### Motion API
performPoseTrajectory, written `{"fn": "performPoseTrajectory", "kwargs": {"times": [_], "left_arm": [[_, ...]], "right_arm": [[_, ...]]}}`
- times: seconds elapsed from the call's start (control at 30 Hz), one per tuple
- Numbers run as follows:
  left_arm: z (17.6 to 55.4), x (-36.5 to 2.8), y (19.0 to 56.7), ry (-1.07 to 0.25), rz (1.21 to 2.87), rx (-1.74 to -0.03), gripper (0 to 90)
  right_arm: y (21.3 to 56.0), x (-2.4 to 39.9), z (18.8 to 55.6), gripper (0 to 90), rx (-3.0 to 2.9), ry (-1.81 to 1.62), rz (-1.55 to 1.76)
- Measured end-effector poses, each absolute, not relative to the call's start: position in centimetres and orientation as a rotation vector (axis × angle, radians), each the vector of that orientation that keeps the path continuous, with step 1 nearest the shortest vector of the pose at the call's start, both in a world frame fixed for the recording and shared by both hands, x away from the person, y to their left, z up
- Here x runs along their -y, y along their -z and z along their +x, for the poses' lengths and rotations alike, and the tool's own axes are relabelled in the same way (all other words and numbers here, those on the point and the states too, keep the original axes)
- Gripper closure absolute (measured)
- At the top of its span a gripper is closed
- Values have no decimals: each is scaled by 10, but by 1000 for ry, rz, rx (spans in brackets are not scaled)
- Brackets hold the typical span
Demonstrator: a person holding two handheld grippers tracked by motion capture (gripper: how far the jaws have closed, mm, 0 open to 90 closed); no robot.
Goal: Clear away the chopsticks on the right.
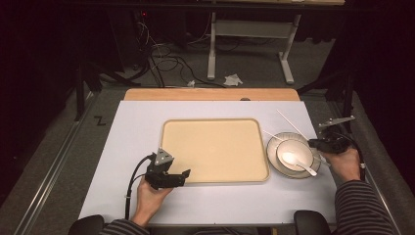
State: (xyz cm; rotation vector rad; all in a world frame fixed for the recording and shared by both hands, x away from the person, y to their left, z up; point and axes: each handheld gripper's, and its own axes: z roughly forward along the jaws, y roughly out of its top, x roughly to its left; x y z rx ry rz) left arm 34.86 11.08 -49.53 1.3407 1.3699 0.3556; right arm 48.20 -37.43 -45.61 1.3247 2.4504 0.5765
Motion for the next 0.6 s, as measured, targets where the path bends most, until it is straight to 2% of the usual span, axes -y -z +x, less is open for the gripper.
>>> {"fn": "performPoseTrajectory", "kwargs": {"times": [0.6], "left_arm": [[351,-112,491,-344,1335,-1374,276]], "right_arm": [[435,375,463,857,-2353,-682,1340]]}}
